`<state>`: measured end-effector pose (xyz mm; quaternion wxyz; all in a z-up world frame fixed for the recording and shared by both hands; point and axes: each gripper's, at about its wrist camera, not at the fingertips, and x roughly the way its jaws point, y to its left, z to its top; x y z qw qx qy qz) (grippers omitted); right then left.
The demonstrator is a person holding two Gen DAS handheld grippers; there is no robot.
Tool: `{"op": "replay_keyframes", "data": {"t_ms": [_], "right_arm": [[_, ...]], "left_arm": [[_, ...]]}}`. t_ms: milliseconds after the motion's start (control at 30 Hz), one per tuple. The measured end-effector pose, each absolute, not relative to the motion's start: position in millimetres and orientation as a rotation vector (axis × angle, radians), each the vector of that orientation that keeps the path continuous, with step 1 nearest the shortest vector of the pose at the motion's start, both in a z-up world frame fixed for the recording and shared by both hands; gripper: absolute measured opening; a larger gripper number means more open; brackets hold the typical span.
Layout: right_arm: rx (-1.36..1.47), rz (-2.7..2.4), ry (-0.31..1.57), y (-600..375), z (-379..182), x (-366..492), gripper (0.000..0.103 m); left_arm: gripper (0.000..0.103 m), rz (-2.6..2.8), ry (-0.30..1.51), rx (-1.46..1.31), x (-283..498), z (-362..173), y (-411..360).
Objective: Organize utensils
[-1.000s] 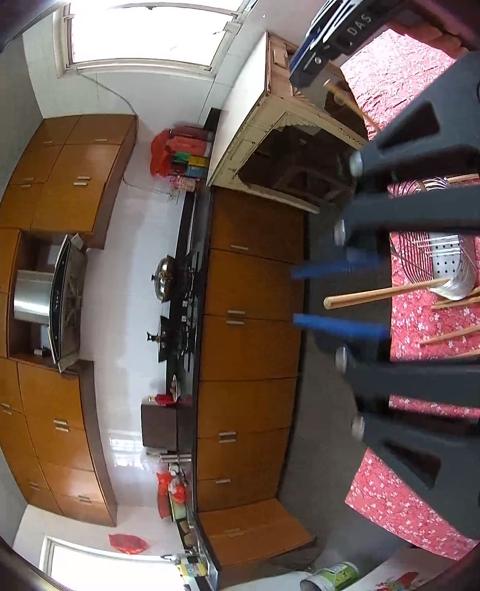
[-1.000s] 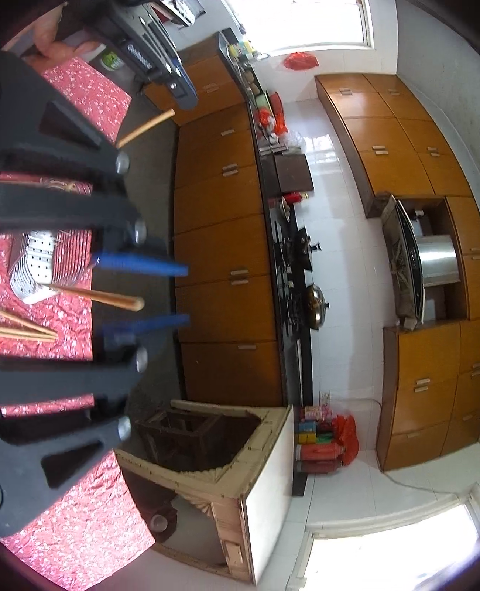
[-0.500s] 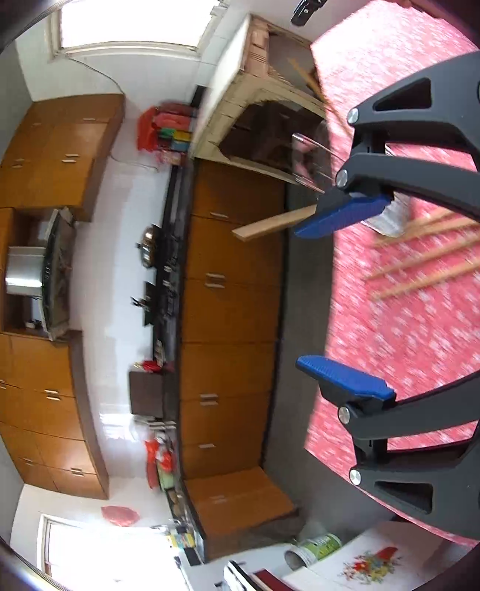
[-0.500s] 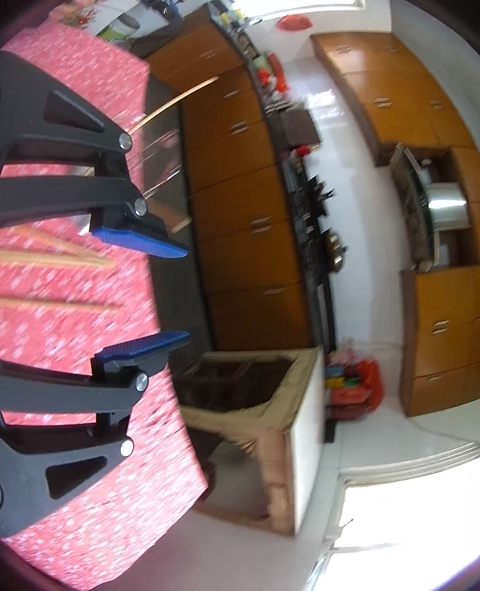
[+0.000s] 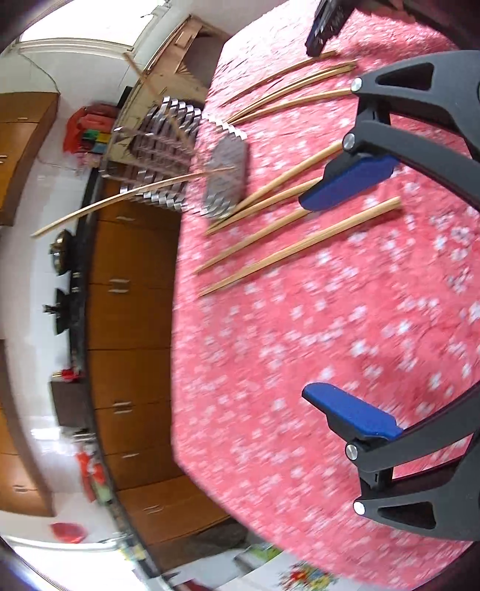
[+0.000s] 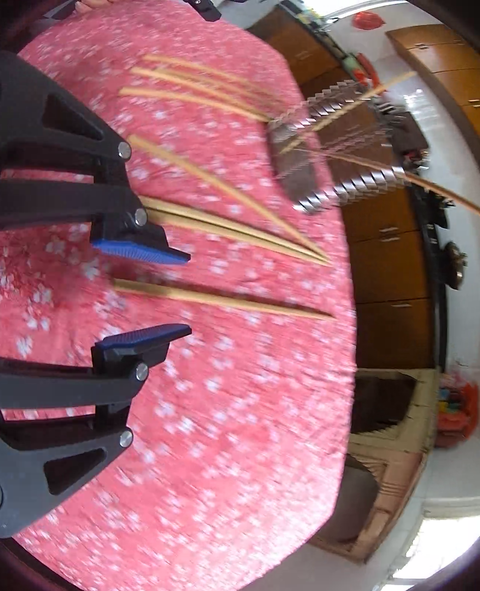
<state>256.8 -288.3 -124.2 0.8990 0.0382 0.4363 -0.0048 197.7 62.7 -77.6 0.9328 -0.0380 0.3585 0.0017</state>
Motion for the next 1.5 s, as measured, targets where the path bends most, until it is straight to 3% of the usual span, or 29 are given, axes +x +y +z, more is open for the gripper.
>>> {"op": "replay_keyframes", "data": {"t_ms": [100, 233, 433, 600, 667, 1133, 1167, 1233, 1267, 1500], "right_arm": [[0.058, -0.025, 0.897, -283, -129, 255, 0.032], [0.032, -0.056, 0.9, -285, -130, 263, 0.009], [0.084, -0.094, 0.896, -308, -130, 269, 0.008], [0.08, -0.122, 0.896, -317, -129, 277, 0.008], [0.09, -0.146, 0.896, -324, -128, 283, 0.008], [0.138, -0.189, 0.887, -363, -127, 301, 0.009], [0.144, -0.18, 0.887, -361, -127, 297, 0.01], [0.147, -0.172, 0.888, -360, -127, 289, 0.011], [0.143, -0.171, 0.886, -359, -127, 286, 0.012], [0.108, -0.184, 0.87, -352, -128, 278, 0.013]], "left_arm": [[0.089, -0.027, 0.77, -0.082, 197, -87, 55], [0.075, -0.053, 0.812, -0.057, 200, -97, 44], [0.053, -0.057, 0.881, -0.011, 210, -113, 22], [0.018, -0.029, 0.896, 0.048, 219, -121, 9], [0.01, -0.022, 0.903, 0.045, 224, -120, 13], [0.009, 0.046, 0.886, -0.04, 263, -117, 90], [0.012, 0.03, 0.885, -0.046, 260, -118, 90], [0.032, 0.031, 0.882, -0.026, 251, -119, 92], [0.051, 0.032, 0.876, -0.015, 246, -119, 91], [0.054, 0.011, 0.89, -0.011, 227, -121, 90]]}}
